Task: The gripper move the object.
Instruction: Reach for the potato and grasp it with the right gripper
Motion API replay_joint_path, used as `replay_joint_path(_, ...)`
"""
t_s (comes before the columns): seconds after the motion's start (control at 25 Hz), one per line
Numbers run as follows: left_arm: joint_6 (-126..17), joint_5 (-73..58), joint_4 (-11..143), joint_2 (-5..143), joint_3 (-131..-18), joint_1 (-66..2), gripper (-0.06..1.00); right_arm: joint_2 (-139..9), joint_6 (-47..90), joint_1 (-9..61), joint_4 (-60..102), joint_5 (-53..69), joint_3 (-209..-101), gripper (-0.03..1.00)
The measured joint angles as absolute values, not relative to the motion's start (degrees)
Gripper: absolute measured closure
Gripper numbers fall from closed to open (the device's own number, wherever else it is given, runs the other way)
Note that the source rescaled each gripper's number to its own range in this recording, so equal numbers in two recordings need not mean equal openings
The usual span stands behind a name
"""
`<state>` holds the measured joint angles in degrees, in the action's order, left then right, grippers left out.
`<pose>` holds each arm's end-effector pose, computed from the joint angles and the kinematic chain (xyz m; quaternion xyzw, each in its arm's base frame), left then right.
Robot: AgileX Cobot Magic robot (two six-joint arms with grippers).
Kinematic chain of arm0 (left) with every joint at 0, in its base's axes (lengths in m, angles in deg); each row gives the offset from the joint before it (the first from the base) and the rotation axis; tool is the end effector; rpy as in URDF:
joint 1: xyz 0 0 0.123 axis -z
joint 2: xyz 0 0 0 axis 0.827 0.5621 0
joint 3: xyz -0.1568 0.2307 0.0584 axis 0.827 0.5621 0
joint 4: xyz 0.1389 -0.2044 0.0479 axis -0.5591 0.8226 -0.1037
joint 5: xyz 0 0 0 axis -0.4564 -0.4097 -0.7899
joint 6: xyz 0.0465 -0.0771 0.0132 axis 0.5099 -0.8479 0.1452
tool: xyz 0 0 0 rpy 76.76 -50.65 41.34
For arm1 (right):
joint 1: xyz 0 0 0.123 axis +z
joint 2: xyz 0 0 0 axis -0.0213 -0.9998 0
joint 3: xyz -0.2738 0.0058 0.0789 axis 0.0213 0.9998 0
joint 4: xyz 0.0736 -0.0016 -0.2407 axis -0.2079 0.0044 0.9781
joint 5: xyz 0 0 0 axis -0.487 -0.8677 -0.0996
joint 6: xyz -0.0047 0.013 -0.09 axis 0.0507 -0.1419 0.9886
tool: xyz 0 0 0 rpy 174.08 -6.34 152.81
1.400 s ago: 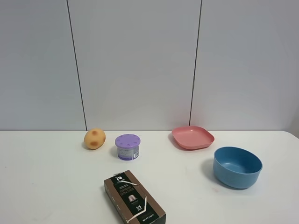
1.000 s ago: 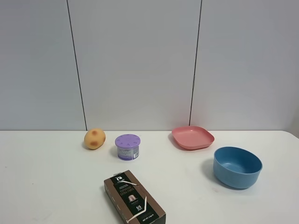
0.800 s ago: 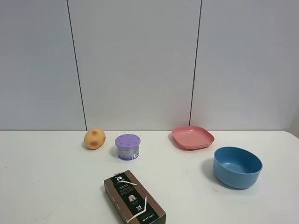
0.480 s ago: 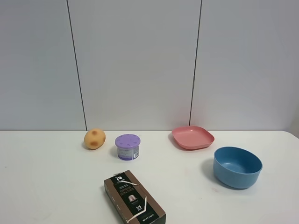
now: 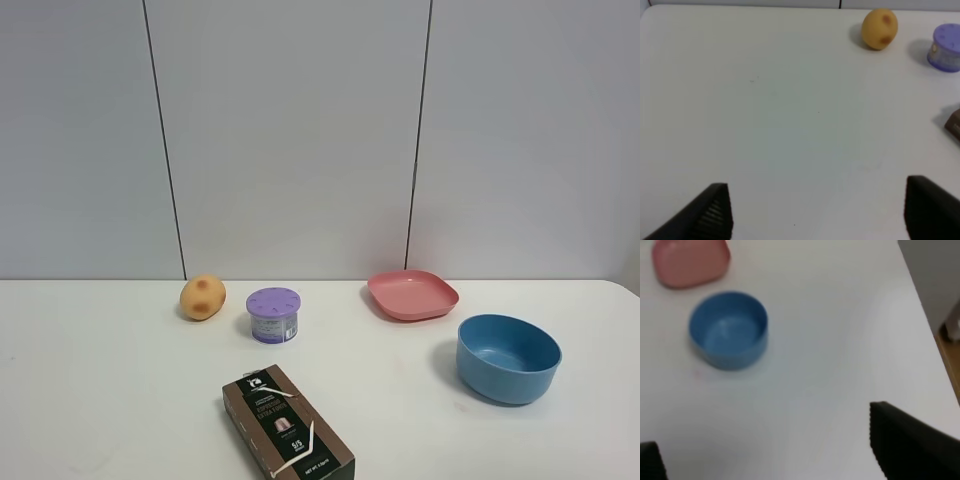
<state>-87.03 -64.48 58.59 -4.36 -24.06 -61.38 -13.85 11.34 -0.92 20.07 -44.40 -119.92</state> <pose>-0.0058 -0.0089 0.2799 -0.0286 0.8471 -0.0202 0.5303 0.0398 0.0104 0.3531 -0.0813 0.8743 0.0124 0.4783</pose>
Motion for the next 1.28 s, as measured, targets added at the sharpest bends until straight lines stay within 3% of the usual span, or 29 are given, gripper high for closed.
replay_joint_path(0.12, -87.0, -64.5, 58.6, -4.4, -24.1, -61.4, -0.06, -25.1, 16.3, -0.9, 17.0, -43.1, -130.6, 0.13)
replay_joint_path(0.28, -87.0, -64.5, 58.6, -4.4, -24.1, -61.4, -0.06, -39.5, 19.6, 0.0, 16.1, -39.8, -142.7, 0.00)
replay_joint_path(0.44, -87.0, -64.5, 58.6, -4.4, -24.1, -61.4, -0.06, -54.3, 17.7, 10.3, 19.3, -38.9, -153.2, -0.03)
replay_joint_path(0.64, -87.0, -64.5, 58.6, -4.4, -24.1, -61.4, -0.06, -72.6, 6.7, 28.4, 32.1, -38.9, -168.0, -0.03)
replay_joint_path(0.8, -87.0, -64.5, 58.6, -4.4, -24.1, -61.4, -0.06, -89.1, 1.0, 36.9, 36.0, -40.6, -184.0, -0.03)
replay_joint_path(1.12, -87.0, -64.5, 58.6, -4.4, -24.1, -61.4, -0.06, -118.8, 0.4, 45.2, 35.0, -45.0, -215.7, -0.03)
replay_joint_path(1.28, -87.0, -64.5, 58.6, -4.4, -24.1, -61.4, -0.06, -126.9, -0.3, 46.3, 34.6, -42.2, -221.9, -0.03)
